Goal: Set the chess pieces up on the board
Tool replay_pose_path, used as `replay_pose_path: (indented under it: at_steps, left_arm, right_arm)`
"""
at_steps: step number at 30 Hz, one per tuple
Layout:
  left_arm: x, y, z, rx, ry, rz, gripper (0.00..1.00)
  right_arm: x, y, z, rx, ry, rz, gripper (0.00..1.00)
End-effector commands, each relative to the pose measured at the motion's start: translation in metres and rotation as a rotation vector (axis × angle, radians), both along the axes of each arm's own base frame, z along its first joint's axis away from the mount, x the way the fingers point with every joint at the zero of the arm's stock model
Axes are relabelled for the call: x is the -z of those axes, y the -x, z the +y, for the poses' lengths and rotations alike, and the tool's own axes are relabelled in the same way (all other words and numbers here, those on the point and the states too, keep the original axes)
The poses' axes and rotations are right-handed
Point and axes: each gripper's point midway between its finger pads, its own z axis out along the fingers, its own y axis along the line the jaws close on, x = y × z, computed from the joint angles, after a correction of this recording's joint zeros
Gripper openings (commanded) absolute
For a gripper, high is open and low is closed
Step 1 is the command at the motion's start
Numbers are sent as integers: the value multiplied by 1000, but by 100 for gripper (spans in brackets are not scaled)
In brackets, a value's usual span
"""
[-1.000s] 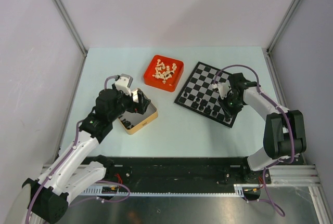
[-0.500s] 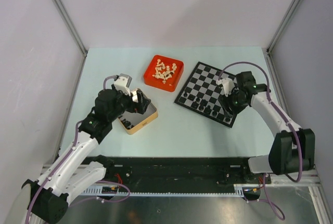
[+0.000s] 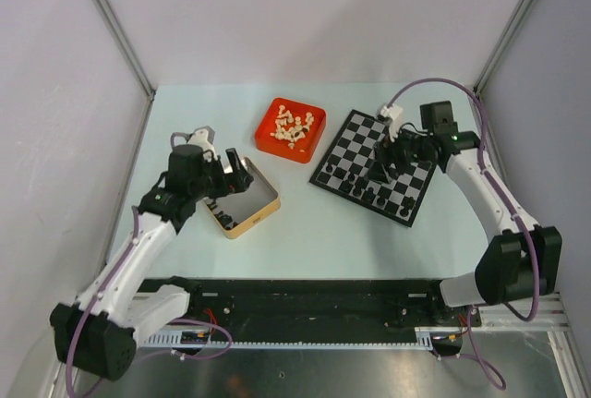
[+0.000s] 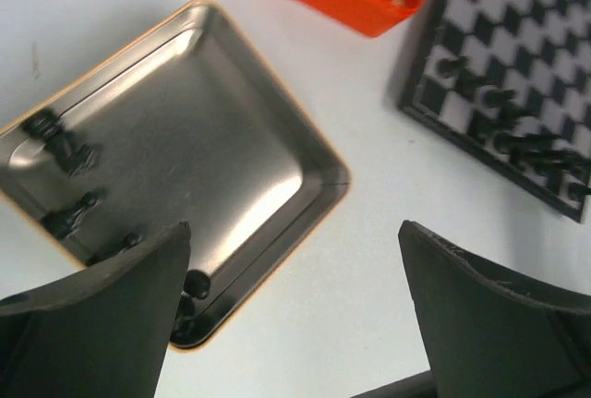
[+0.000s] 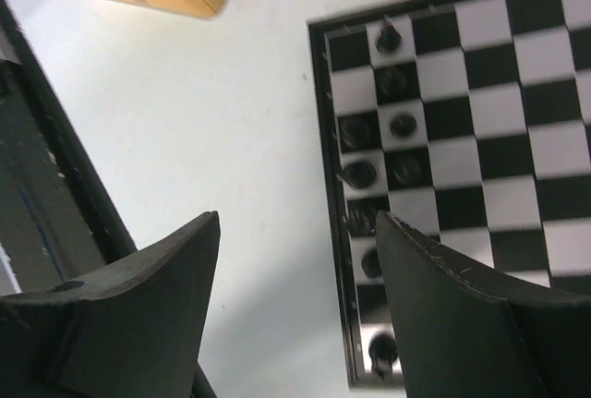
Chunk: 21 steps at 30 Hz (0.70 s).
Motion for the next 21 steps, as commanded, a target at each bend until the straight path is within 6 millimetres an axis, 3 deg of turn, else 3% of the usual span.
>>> replay_pose_path:
  at_steps: [1,2,6,11,17,21]
  left_arm:
    - [25,6,24,-109,-109,219,96]
    - [42,6,24,-107,-135,295,95]
    - [67,4,24,-167,-143,441,84]
    - [88,-2,28,-263,-195,500,80]
    - [113,-5,29,-334,-241,573,61]
    - [126,0,34,-374,-284,616,60]
  right_arm:
    - [-31,-7,40,-125,-144,-28,73]
    - [-31,-7,45,-135,-149,-29,72]
    - [-28,-3,51,-161,-160,-4,72]
    - [-22,-4,48,-152,-151,14,72]
    - [-19,-5,48,-150,-157,33,71]
    - [-18,-7,46,-141,-157,37,71]
